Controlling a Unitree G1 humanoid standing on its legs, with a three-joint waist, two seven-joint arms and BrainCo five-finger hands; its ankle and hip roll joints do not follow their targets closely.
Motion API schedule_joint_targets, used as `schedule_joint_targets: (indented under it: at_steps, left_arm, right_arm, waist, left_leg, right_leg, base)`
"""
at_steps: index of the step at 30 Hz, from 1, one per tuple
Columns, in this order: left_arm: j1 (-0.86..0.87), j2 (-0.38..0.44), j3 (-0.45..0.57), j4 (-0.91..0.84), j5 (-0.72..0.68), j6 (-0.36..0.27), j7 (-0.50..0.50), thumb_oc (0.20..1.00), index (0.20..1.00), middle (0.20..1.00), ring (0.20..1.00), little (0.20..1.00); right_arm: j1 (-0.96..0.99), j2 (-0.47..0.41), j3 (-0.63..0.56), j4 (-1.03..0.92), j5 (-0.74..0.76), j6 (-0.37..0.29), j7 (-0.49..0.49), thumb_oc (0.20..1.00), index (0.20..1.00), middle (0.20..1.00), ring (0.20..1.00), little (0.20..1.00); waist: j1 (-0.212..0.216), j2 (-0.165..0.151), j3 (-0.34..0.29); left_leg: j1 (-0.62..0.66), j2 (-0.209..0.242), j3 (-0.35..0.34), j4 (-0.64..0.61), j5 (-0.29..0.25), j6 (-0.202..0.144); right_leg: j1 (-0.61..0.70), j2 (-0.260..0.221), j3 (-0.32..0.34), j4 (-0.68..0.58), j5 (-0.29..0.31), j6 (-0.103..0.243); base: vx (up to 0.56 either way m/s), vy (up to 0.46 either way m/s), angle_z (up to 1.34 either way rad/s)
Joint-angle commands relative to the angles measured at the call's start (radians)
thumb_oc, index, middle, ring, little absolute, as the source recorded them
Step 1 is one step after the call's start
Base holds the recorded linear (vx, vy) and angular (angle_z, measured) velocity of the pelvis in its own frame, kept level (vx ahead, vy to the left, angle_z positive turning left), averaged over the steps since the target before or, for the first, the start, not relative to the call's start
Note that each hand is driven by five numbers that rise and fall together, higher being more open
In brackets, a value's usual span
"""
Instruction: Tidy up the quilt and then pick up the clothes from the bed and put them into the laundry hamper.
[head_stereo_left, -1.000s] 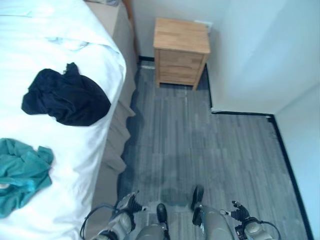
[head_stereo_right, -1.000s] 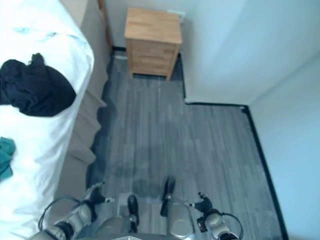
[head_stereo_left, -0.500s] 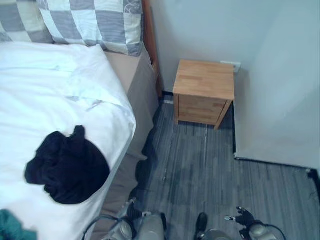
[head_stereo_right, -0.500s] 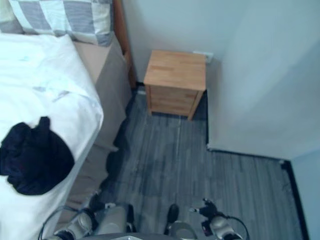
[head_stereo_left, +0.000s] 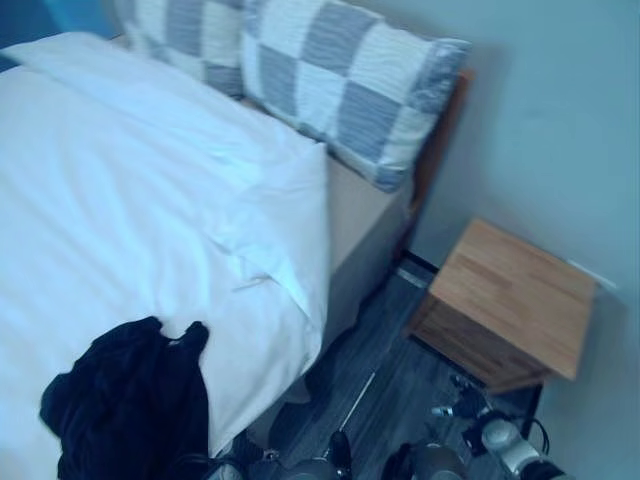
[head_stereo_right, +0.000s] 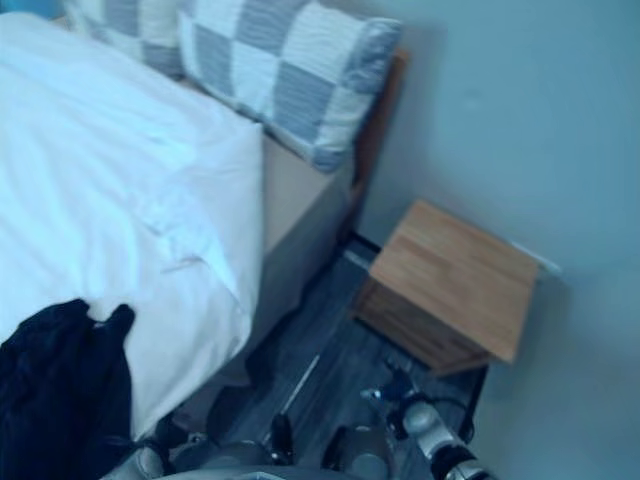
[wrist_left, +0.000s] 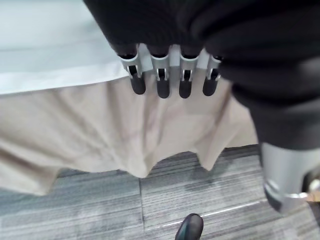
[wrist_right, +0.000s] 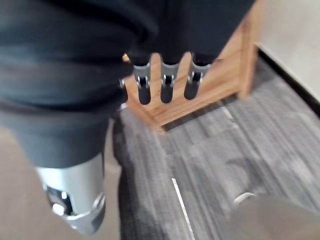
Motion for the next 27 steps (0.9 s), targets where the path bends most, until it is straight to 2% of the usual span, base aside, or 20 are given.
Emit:
schedule_joint_targets:
  at_steps: [1, 2, 3, 5, 6, 8, 10, 12, 13, 14, 15, 16, 17, 18, 19, 20, 21, 22, 26, 27]
  left_arm:
    - [0.007, 0.024, -0.026, 0.034, -0.007, -0.026, 0.011, 1.000, 1.000, 1.000, 1.000, 1.000]
    - [0.001, 0.029, -0.026, 0.037, -0.004, -0.030, 0.012, 1.000, 1.000, 1.000, 1.000, 1.000]
    - [0.000, 0.029, -0.026, 0.037, -0.004, -0.030, 0.012, 1.000, 1.000, 1.000, 1.000, 1.000]
    - [-0.019, 0.038, -0.028, 0.043, -0.001, -0.041, 0.013, 1.000, 1.000, 1.000, 1.000, 1.000]
    - [-0.027, 0.058, -0.017, 0.047, -0.009, -0.045, 0.014, 1.000, 1.000, 1.000, 1.000, 1.000]
    - [-0.020, 0.077, -0.012, 0.054, -0.009, -0.044, 0.017, 1.000, 1.000, 1.000, 1.000, 1.000]
    - [0.004, 0.083, 0.006, 0.061, -0.016, -0.044, 0.020, 1.000, 1.000, 1.000, 1.000, 1.000]
    - [0.022, 0.081, 0.017, 0.060, -0.026, -0.046, 0.017, 1.000, 1.000, 1.000, 1.000, 1.000]
    - [0.046, 0.082, 0.026, 0.061, -0.035, -0.046, 0.021, 1.000, 1.000, 1.000, 1.000, 1.000]
    - [0.042, 0.081, 0.020, 0.064, -0.035, -0.046, 0.024, 1.000, 1.000, 1.000, 1.000, 1.000]
    - [0.041, 0.081, 0.020, 0.064, -0.035, -0.046, 0.024, 1.000, 1.000, 1.000, 1.000, 1.000]
    - [0.032, 0.080, 0.009, 0.064, -0.033, -0.045, 0.028, 1.000, 1.000, 1.000, 1.000, 1.000]
    - [0.003, 0.077, -0.020, 0.054, -0.032, -0.045, 0.025, 1.000, 1.000, 1.000, 1.000, 1.000]
    - [-0.011, 0.082, -0.034, 0.039, -0.029, -0.048, 0.022, 1.000, 1.000, 1.000, 1.000, 1.000]
    - [-0.013, 0.081, -0.034, 0.039, -0.029, -0.048, 0.022, 1.000, 1.000, 1.000, 1.000, 1.000]
    - [-0.030, 0.088, -0.047, 0.024, -0.027, -0.049, 0.016, 1.000, 1.000, 1.000, 1.000, 1.000]
    - [-0.045, 0.106, -0.068, -0.009, -0.019, -0.056, 0.002, 1.000, 1.000, 1.000, 1.000, 1.000]
    - [-0.037, 0.124, -0.074, -0.026, -0.015, -0.063, 0.000, 1.000, 1.000, 1.000, 1.000, 1.000]
    - [-0.061, 0.145, -0.088, -0.039, -0.013, -0.072, 0.009, 1.000, 1.000, 1.000, 1.000, 1.000]
    - [-0.057, 0.159, -0.091, -0.071, -0.026, -0.083, 0.012, 1.000, 1.000, 1.000, 1.000, 1.000]
  right_arm:
    - [-0.121, -0.059, -0.012, -0.107, -0.054, -0.054, -0.046, 1.000, 1.000, 1.000, 1.000, 1.000]
    - [-0.132, -0.081, -0.016, -0.151, -0.063, -0.054, -0.051, 1.000, 1.000, 1.000, 1.000, 1.000]
    - [-0.132, -0.081, -0.017, -0.152, -0.064, -0.054, -0.051, 1.000, 1.000, 1.000, 1.000, 1.000]
    - [-0.142, -0.143, -0.042, -0.257, -0.087, -0.062, -0.066, 1.000, 1.000, 1.000, 1.000, 1.000]
    - [-0.178, -0.190, -0.064, -0.350, -0.101, -0.063, -0.077, 1.000, 1.000, 1.000, 1.000, 1.000]
    - [-0.244, -0.222, -0.067, -0.409, -0.140, -0.064, -0.091, 1.000, 1.000, 1.000, 1.000, 1.000]
    - [-0.324, -0.243, -0.039, -0.468, -0.168, -0.071, -0.093, 1.000, 1.000, 1.000, 1.000, 1.000]
    - [-0.369, -0.239, -0.016, -0.477, -0.170, -0.076, -0.088, 1.000, 1.000, 1.000, 1.000, 1.000]
    - [-0.445, -0.248, 0.014, -0.522, -0.177, -0.081, -0.090, 1.000, 1.000, 1.000, 1.000, 1.000]
    - [-0.487, -0.254, 0.025, -0.534, -0.173, -0.085, -0.093, 1.000, 1.000, 1.000, 1.000, 1.000]
    - [-0.487, -0.254, 0.026, -0.534, -0.173, -0.085, -0.093, 1.000, 1.000, 1.000, 1.000, 1.000]
    - [-0.525, -0.268, 0.030, -0.543, -0.165, -0.088, -0.102, 1.000, 1.000, 1.000, 1.000, 1.000]
    - [-0.583, -0.309, 0.023, -0.544, -0.157, -0.086, -0.129, 1.000, 1.000, 1.000, 1.000, 1.000]
    - [-0.628, -0.355, 0.026, -0.553, -0.160, -0.079, -0.142, 1.000, 1.000, 1.000, 1.000, 1.000]
    - [-0.631, -0.356, 0.027, -0.553, -0.160, -0.079, -0.142, 1.000, 1.000, 1.000, 1.000, 1.000]
    - [-0.663, -0.394, 0.023, -0.556, -0.160, -0.073, -0.152, 1.000, 1.000, 1.000, 1.000, 1.000]
    - [-0.730, -0.457, 0.030, -0.563, -0.168, -0.063, -0.164, 1.000, 1.000, 1.000, 1.000, 1.000]
    - [-0.782, -0.483, 0.047, -0.565, -0.177, -0.059, -0.165, 1.000, 1.000, 1.000, 1.000, 1.000]
    - [-0.881, -0.523, 0.071, -0.511, -0.176, -0.056, -0.191, 1.000, 1.000, 1.000, 1.000, 1.000]
    - [-0.951, -0.539, 0.118, -0.436, -0.165, -0.055, -0.196, 0.573, 0.573, 0.573, 0.573, 0.573]
  waist:
    - [0.005, -0.029, 0.005]
    - [0.002, -0.034, 0.006]
    - [0.001, -0.034, 0.006]
    - [-0.017, -0.040, 0.004]
    - [-0.015, -0.056, 0.005]
    - [-0.006, -0.084, -0.001]
    - [0.005, -0.097, -0.012]
    - [0.012, -0.100, -0.017]
    - [0.036, -0.105, -0.019]
    - [0.041, -0.103, -0.010]
    - [0.039, -0.102, -0.010]
    - [0.043, -0.100, 0.002]
    - [0.028, -0.090, 0.033]
    - [0.012, -0.082, 0.056]
    - [0.012, -0.082, 0.055]
    - [-0.007, -0.073, 0.075]
    - [-0.037, -0.049, 0.093]
    - [-0.044, -0.034, 0.103]
    - [-0.052, -0.008, 0.145]
    - [-0.043, 0.001, 0.169]
  left_leg:
    - [0.014, 0.030, 0.010, -0.034, -0.017, -0.124]
    - [0.021, 0.026, -0.038, -0.030, -0.026, -0.130]
    - [0.018, 0.026, -0.039, -0.030, -0.025, -0.130]
    - [0.024, 0.027, -0.161, -0.013, -0.049, -0.136]
    - [0.038, 0.031, -0.229, 0.003, -0.076, -0.147]
    - [0.041, 0.018, -0.307, 0.031, -0.096, -0.158]
    - [0.052, 0.034, -0.338, 0.037, -0.102, -0.173]
    - [0.064, 0.046, -0.348, 0.035, -0.108, -0.182]
    - [0.060, 0.065, -0.359, 0.047, -0.105, -0.202]
    - [0.047, 0.075, -0.360, 0.052, -0.096, -0.218]
    - [0.047, 0.075, -0.361, 0.052, -0.096, -0.218]
    - [0.016, 0.084, -0.346, 0.061, -0.084, -0.232]
    - [-0.063, 0.111, -0.219, 0.091, -0.064, -0.251]
    - [-0.102, 0.141, -0.092, 0.113, -0.049, -0.255]
    - [-0.107, 0.139, -0.092, 0.114, -0.046, -0.254]
    - [-0.143, 0.168, 0.022, 0.139, -0.023, -0.258]
    - [-0.181, 0.207, 0.197, 0.139, 0.036, -0.271]
    - [-0.178, 0.209, 0.229, 0.106, 0.046, -0.270]
    - [-0.221, 0.212, 0.241, 0.075, 0.075, -0.270]
    - [-0.240, 0.209, 0.246, 0.047, 0.094, -0.267]
  right_leg:
    - [0.112, 0.004, 0.194, -0.367, 0.131, 0.070]
    - [0.112, -0.002, 0.260, -0.420, 0.150, 0.077]
    - [0.112, -0.002, 0.259, -0.423, 0.153, 0.077]
    - [0.088, -0.019, 0.406, -0.480, 0.195, 0.095]
    - [0.088, -0.035, 0.433, -0.524, 0.223, 0.099]
    - [0.132, -0.055, 0.372, -0.534, 0.222, 0.099]
    - [0.151, -0.030, 0.364, -0.543, 0.221, 0.096]
    - [0.168, -0.016, 0.350, -0.555, 0.215, 0.090]
    - [0.181, 0.000, 0.326, -0.563, 0.204, 0.076]
    - [0.183, 0.005, 0.302, -0.567, 0.197, 0.070]
    - [0.183, 0.005, 0.301, -0.567, 0.197, 0.070]
    - [0.177, 0.001, 0.270, -0.567, 0.185, 0.068]
    - [0.175, -0.019, 0.207, -0.567, 0.154, 0.068]
    - [0.181, -0.029, 0.173, -0.567, 0.138, 0.065]
    - [0.176, -0.030, 0.173, -0.567, 0.141, 0.065]
    - [0.177, -0.036, 0.138, -0.567, 0.132, 0.058]
    - [0.165, -0.033, 0.077, -0.567, 0.135, 0.047]
    - [0.146, -0.027, 0.069, -0.567, 0.141, 0.045]
    - [0.060, -0.026, 0.081, -0.534, 0.154, 0.044]
    - [-0.008, -0.031, 0.097, -0.500, 0.158, 0.041]
  base:
    - [0.41, -0.225, 1.36]
    - [0.25, -0.147, 1.56]
    - [0.23, -0.189, 1.77]
    - [0.35, -0.282, 2.33]
    - [0.44, -0.376, 2.33]
    - [0.35, -0.371, 2.39]
    - [0.31, -0.326, 1.42]
    - [0.27, -0.248, 0.60]
    - [0.22, -0.267, 0.56]
    - [0.22, -0.265, 0.55]
    - [0.04, -0.145, 0.54]
    - [-0.06, -0.141, 0.46]
    - [-0.11, -0.161, 0.62]
    - [-0.11, -0.098, 0.99]
    - [-0.10, -0.044, 1.25]
    - [-0.10, -0.083, 1.66]
    - [-0.11, -0.073, 1.33]
    - [-0.08, -0.038, 1.29]
    - [-0.08, -0.004, 0.56]
    - [-0.06, 0.032, 0.07]
